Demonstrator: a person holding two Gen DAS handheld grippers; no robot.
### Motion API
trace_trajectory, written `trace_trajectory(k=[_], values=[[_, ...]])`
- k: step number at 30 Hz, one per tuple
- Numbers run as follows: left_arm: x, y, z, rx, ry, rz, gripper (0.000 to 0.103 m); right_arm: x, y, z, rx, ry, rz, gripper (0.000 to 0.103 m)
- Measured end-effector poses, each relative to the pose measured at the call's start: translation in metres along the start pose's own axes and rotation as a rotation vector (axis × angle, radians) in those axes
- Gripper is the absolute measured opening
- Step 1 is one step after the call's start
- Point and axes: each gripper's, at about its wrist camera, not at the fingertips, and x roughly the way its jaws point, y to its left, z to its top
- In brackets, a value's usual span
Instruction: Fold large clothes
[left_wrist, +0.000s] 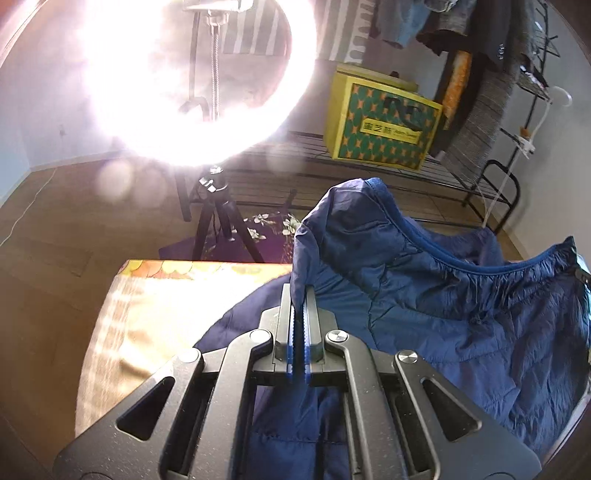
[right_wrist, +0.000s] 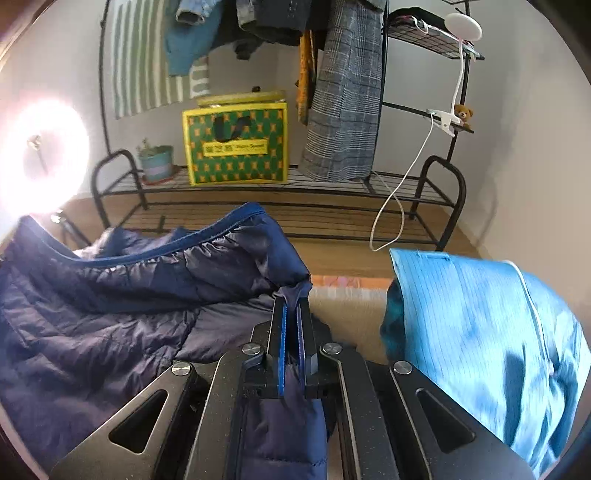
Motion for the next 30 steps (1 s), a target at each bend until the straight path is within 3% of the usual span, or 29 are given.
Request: trace_trajectory(k=[5, 7, 11, 17, 20, 23, 26, 29, 30], values=[[0.053, -0.009, -0.007, 0.047, 0.073, 0.093, 0.001, 0.046, 0.007, 0.0, -0.025, 0.067, -0.067, 0.003], [0.071, -0.008, -0.014, 0.061, 0.103, 0.132, 0.006, 0.066, 0.011, -0.005, -0.041, 0.11, -0.089, 0.003], [0.089, 0.0, -0.021, 0.018, 0.135, 0.179, 0.047, 0.097, 0.022, -0.017, -0.094, 0.187, -0.121, 0.004], [0.06, 0.003, -0.008, 0.009, 0.072, 0.187, 0.048, 0.094, 0.018, -0.017, -0.096, 0.224, -0.143, 0.01], [0.03, -0.013, -0.002, 0.033, 0.03, 0.126, 0.048, 0.077, 0.013, -0.012, -0.072, 0.203, -0.117, 0.011], [-0.008, -0.053, -0.009, 0.069, 0.011, -0.015, 0.048, 0.047, 0.009, -0.01, -0.01, 0.153, -0.032, 0.019], [-0.035, -0.108, -0.027, 0.169, 0.008, -0.104, 0.048, 0.004, 0.01, -0.018, 0.067, 0.094, 0.054, 0.032], [-0.044, -0.161, -0.043, 0.276, 0.007, -0.145, 0.048, -0.046, 0.013, -0.041, 0.127, 0.069, 0.124, 0.04], [-0.043, -0.178, -0.048, 0.318, 0.006, -0.143, 0.048, -0.059, 0.016, -0.049, 0.135, 0.064, 0.127, 0.048]])
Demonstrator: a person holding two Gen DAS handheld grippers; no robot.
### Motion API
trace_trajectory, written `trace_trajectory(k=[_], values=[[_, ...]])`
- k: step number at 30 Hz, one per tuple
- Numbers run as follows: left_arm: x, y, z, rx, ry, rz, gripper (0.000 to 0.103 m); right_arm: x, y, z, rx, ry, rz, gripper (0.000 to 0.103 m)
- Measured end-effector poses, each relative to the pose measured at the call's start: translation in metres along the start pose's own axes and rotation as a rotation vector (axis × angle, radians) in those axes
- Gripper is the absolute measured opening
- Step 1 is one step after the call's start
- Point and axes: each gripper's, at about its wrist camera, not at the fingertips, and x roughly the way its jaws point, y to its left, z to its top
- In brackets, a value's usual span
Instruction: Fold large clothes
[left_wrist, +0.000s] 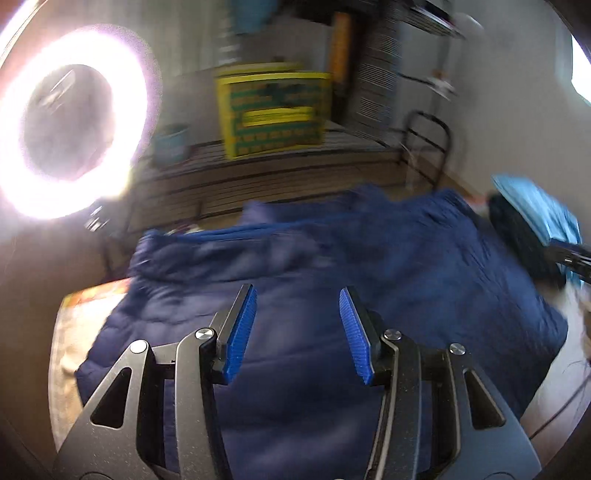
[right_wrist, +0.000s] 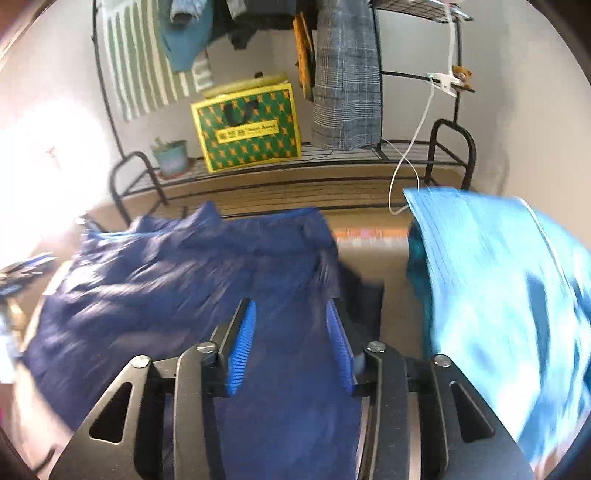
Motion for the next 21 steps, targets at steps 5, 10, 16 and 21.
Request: trace_trajectory(k=[5, 10, 16, 21], values=[[0.046, -0.05, -0.001, 0.116, 0.05, 0.056, 0.048, -0.058, 0.007, -0.072, 0.093, -0.017, -0.005, 0.076], [0.094, -0.059, -0.027, 0.126, 0.105, 0.093, 0.048, -0.067, -0.005, -0.12, 0.246, 0.045, 0.033, 0.076], [0.04, -0.048, -0.019, 0.061, 0.045, 0.063, 0.048, -0.05, -0.028, -0.135, 0.403, 0.082, 0.095, 0.077], [-0.014, -0.049, -0.042, 0.036, 0.024, -0.008, 0.048, -0.03, -0.052, -0.137, 0.591, 0.082, 0.15, 0.078]])
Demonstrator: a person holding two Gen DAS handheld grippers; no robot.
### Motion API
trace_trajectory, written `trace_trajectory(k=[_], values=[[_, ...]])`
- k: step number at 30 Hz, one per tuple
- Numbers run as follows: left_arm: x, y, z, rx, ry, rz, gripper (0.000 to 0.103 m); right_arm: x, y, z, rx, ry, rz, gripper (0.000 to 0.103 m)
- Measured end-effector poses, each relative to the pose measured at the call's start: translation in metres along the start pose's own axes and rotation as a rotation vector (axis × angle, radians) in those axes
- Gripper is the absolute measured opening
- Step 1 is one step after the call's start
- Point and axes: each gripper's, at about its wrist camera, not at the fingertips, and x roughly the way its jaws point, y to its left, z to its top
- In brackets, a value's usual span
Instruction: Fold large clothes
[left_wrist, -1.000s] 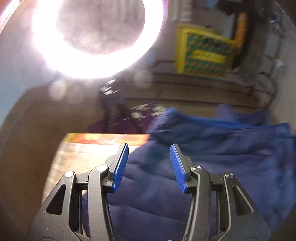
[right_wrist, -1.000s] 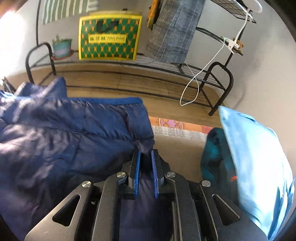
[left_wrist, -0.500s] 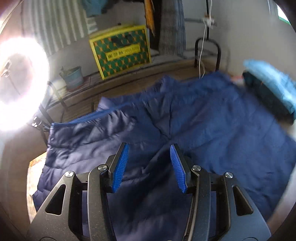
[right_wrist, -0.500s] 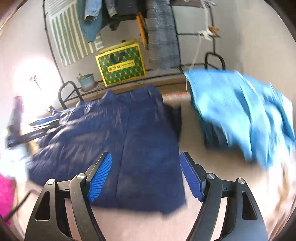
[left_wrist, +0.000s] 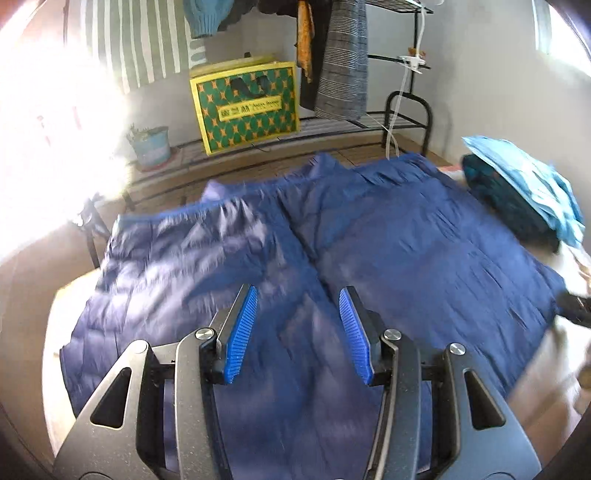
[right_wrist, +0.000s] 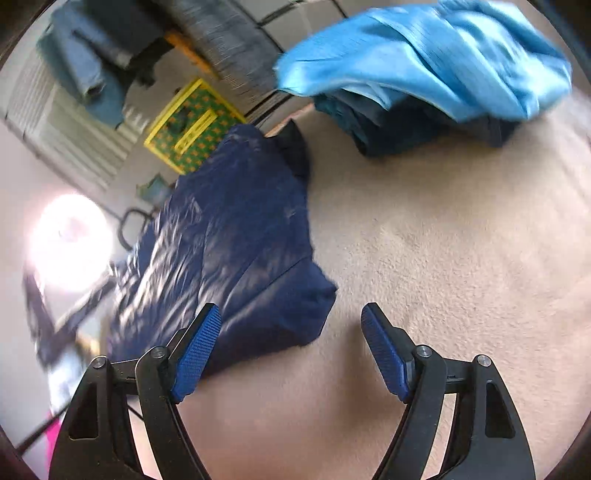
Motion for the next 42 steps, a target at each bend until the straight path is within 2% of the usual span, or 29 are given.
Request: trace_trajectory(k=[2, 6, 9, 11, 12, 13, 14, 16, 23, 29, 34, 42], values=[[0.0, -0.008, -0.016, 0.001, 0.027, -0.029, 0.048, 0.004, -0.002, 0.001, 0.024, -0.007, 0.026, 0.078], [0.021, -0.03, -0.044, 0.036, 0.075, -0.013, 0.048, 0.014, 0.006, 0.004, 0.03, -0.015, 0.068, 0.078], [0.031, -0.035, -0.056, 0.042, 0.037, 0.003, 0.048, 0.024, 0.007, 0.005, 0.072, -0.01, 0.09, 0.08], [0.033, -0.032, -0.055, 0.028, 0.042, -0.013, 0.048, 0.026, 0.009, 0.005, 0.077, -0.021, 0.091, 0.077], [0.031, -0.029, -0.053, 0.017, 0.053, -0.02, 0.048, 0.027, 0.012, 0.006, 0.066, -0.026, 0.094, 0.059], [0.028, -0.027, -0.053, 0.008, 0.057, -0.02, 0.048, 0.028, 0.016, 0.007, 0.045, -0.02, 0.087, 0.025], [0.022, -0.024, -0.052, 0.0, 0.053, -0.017, 0.048, 0.028, 0.023, 0.009, 0.012, -0.009, 0.073, 0.019], [0.007, -0.017, -0.052, -0.013, 0.03, -0.021, 0.048, 0.018, 0.038, 0.011, -0.072, -0.025, 0.05, 0.015], [-0.069, 0.032, -0.073, -0.146, -0.051, -0.039, 0.048, -0.021, 0.115, 0.01, -0.375, -0.139, -0.02, 0.011], [-0.141, 0.092, -0.113, -0.256, -0.117, 0.05, 0.048, -0.036, 0.18, -0.003, -0.552, -0.198, -0.021, 0.01], [-0.196, 0.144, -0.158, -0.373, -0.148, 0.116, 0.048, -0.037, 0.237, -0.022, -0.677, -0.211, 0.005, 0.009], [-0.261, 0.188, -0.23, -0.491, -0.161, 0.21, 0.048, -0.014, 0.328, -0.07, -0.874, -0.201, 0.065, 0.008]])
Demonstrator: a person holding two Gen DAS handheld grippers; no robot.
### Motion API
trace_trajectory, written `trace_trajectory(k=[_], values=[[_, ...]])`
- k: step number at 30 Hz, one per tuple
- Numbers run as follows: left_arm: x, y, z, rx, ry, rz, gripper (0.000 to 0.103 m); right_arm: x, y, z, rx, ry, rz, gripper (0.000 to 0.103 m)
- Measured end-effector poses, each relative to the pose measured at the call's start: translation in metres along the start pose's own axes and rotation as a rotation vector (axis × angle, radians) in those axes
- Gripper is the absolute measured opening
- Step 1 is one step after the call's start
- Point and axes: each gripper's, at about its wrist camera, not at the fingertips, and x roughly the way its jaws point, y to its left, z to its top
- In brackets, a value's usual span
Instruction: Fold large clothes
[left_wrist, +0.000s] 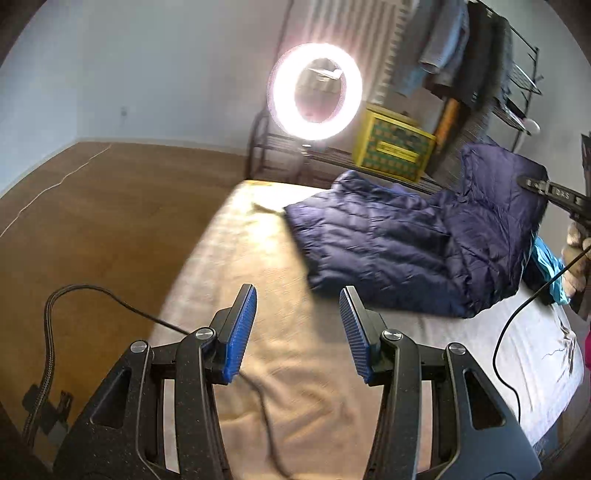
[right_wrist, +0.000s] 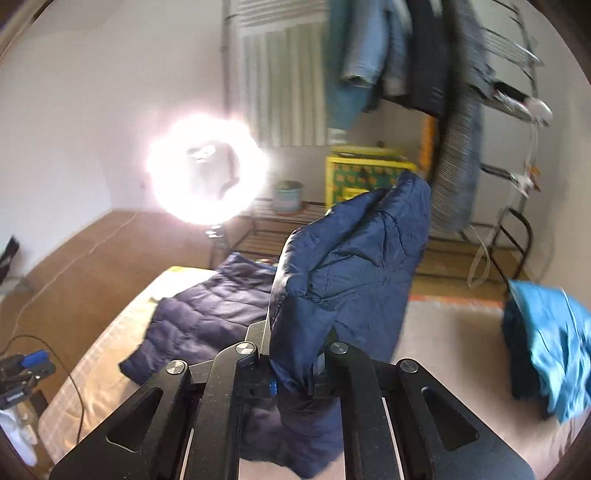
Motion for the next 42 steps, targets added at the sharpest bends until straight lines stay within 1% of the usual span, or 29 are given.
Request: trace_trajectory(k=[5, 6, 8, 10, 14, 17, 19, 21, 24, 26, 27, 28, 29, 31, 33, 34, 36, 38, 42], values=[[-0.017, 0.032, -0.015, -0.049, 0.002, 0.032, 0.048, 0.034, 0.074, 0.005, -0.111, 0.023, 0.094, 0.008], [-0.019, 0.036, -0.019, -0.059, 0.004, 0.037, 0.048, 0.041, 0.086, 0.004, -0.13, 0.03, 0.107, 0.008], [-0.021, 0.044, -0.023, -0.072, 0.01, 0.049, 0.048, 0.064, 0.124, -0.004, -0.202, 0.065, 0.145, 0.008], [-0.023, 0.053, -0.027, -0.088, 0.018, 0.065, 0.048, 0.085, 0.155, -0.017, -0.27, 0.106, 0.174, 0.007], [-0.027, 0.068, -0.028, -0.111, 0.02, 0.086, 0.048, 0.123, 0.211, -0.062, -0.419, 0.213, 0.223, 0.007], [-0.028, 0.069, -0.026, -0.107, 0.014, 0.096, 0.048, 0.137, 0.229, -0.087, -0.485, 0.245, 0.218, 0.007], [-0.028, 0.068, -0.024, -0.099, 0.011, 0.094, 0.048, 0.143, 0.228, -0.094, -0.478, 0.262, 0.211, 0.007], [-0.028, 0.064, -0.022, -0.09, 0.009, 0.089, 0.048, 0.148, 0.223, -0.096, -0.457, 0.272, 0.222, 0.007], [-0.024, 0.061, -0.02, -0.086, 0.01, 0.077, 0.048, 0.151, 0.221, -0.091, -0.417, 0.299, 0.281, 0.014], [-0.023, 0.058, -0.017, -0.088, 0.008, 0.063, 0.048, 0.145, 0.215, -0.086, -0.41, 0.301, 0.318, 0.016], [-0.022, 0.055, -0.014, -0.086, 0.004, 0.058, 0.048, 0.138, 0.218, -0.085, -0.403, 0.303, 0.345, 0.022], [-0.022, 0.053, -0.011, -0.084, 0.0, 0.054, 0.048, 0.13, 0.218, -0.083, -0.387, 0.308, 0.384, 0.026], [-0.02, 0.051, -0.008, -0.08, -0.003, 0.045, 0.048, 0.121, 0.212, -0.079, -0.362, 0.304, 0.43, 0.026], [-0.016, 0.044, 0.0, -0.071, -0.007, 0.027, 0.048, 0.101, 0.2, -0.069, -0.326, 0.279, 0.487, 0.026], [-0.011, 0.034, 0.012, -0.055, -0.013, 0.002, 0.048, 0.082, 0.183, -0.061, -0.292, 0.245, 0.523, 0.026], [-0.009, 0.029, 0.017, -0.048, -0.015, -0.008, 0.048, 0.073, 0.173, -0.057, -0.279, 0.227, 0.521, 0.026], [-0.001, 0.019, 0.029, -0.032, -0.019, -0.034, 0.048, 0.063, 0.154, -0.049, -0.264, 0.194, 0.484, 0.026], [0.01, 0.005, 0.043, -0.016, -0.023, -0.056, 0.048, 0.058, 0.132, -0.041, -0.253, 0.169, 0.418, 0.026], [0.038, -0.027, 0.066, 0.007, -0.007, -0.121, 0.048, 0.062, 0.088, -0.032, -0.201, 0.159, 0.328, 0.026]])
